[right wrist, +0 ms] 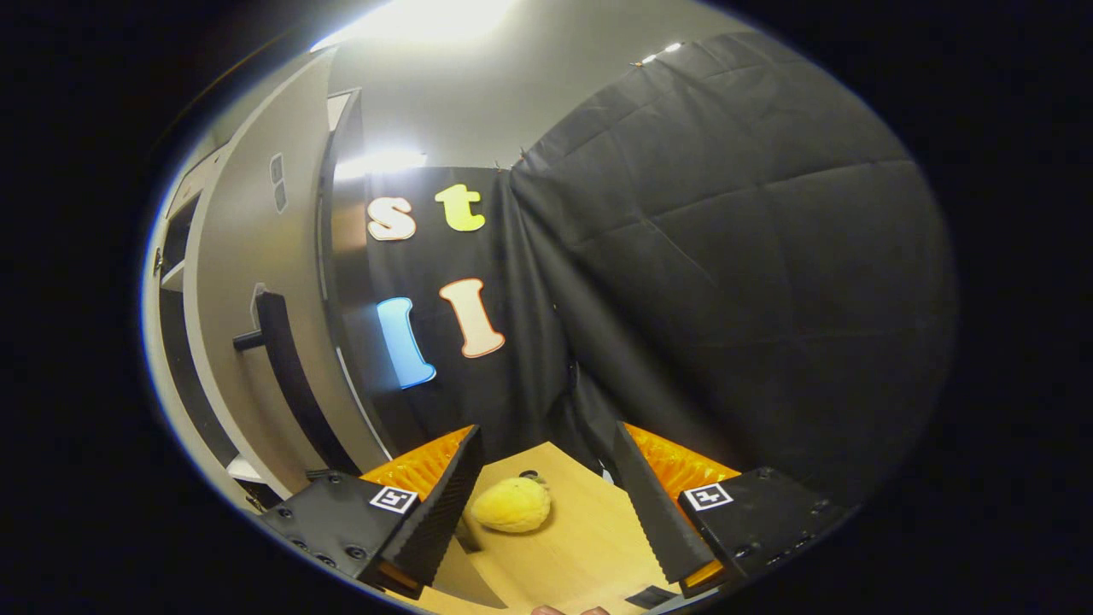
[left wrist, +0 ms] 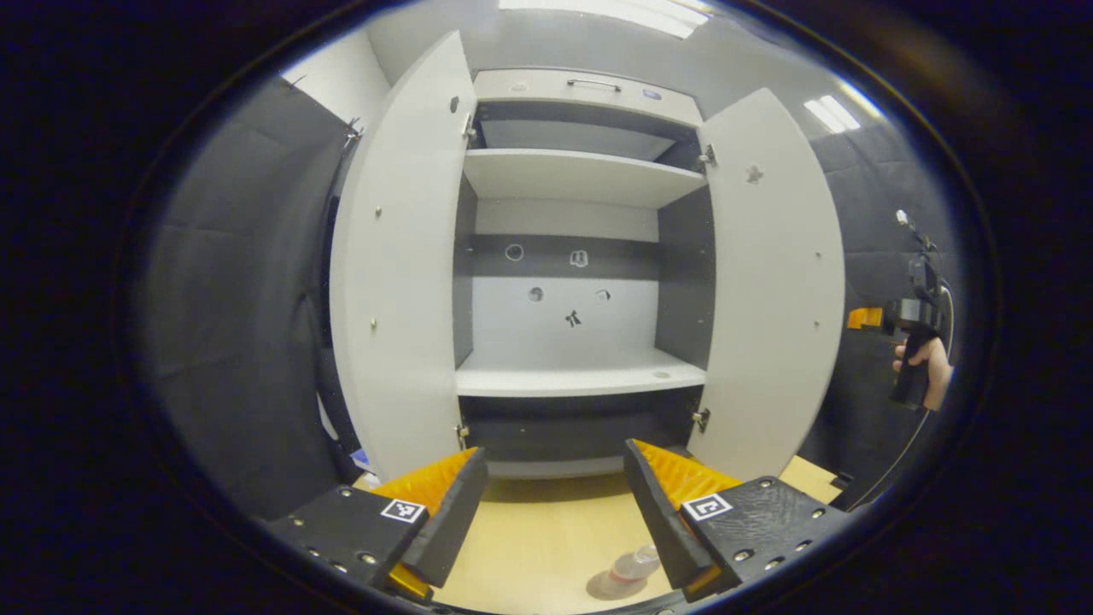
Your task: Grasp the bottle in the cabinet with the left hand and place it on the coaster, then close the right door with the right hand and the left door with the left hand.
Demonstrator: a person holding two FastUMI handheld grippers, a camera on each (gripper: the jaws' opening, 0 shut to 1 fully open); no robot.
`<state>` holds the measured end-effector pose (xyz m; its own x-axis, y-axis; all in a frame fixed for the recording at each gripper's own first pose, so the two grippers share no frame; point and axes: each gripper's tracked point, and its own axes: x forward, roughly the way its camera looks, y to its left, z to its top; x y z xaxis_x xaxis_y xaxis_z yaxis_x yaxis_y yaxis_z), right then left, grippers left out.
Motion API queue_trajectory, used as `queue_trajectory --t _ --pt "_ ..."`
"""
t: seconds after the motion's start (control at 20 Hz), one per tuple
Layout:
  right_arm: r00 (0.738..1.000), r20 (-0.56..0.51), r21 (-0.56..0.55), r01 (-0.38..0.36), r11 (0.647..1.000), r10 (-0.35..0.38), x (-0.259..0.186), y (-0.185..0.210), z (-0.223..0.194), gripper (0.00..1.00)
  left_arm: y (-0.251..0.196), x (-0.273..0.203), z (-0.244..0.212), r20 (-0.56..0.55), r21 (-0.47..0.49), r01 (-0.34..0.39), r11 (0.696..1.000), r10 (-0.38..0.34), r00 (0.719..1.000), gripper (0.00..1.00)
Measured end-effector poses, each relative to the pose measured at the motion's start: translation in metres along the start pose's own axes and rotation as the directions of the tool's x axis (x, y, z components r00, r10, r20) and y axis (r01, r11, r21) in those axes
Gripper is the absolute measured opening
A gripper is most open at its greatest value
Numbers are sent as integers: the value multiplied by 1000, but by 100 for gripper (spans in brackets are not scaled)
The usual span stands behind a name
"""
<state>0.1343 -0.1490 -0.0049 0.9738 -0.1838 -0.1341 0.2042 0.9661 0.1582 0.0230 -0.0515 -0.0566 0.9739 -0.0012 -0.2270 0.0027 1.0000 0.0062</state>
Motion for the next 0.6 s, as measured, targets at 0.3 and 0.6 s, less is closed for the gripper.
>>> queue_trajectory --t 0.3,0.6 --pt "988 25 -81 -150 985 152 18 25 32 97 5 27 60 3 2 -105 994 105 994 93" --pt "952 -12 -157 -305 939 307 28 47 46 94 13 41 92 -11 -23 -190 981 190 982 93"
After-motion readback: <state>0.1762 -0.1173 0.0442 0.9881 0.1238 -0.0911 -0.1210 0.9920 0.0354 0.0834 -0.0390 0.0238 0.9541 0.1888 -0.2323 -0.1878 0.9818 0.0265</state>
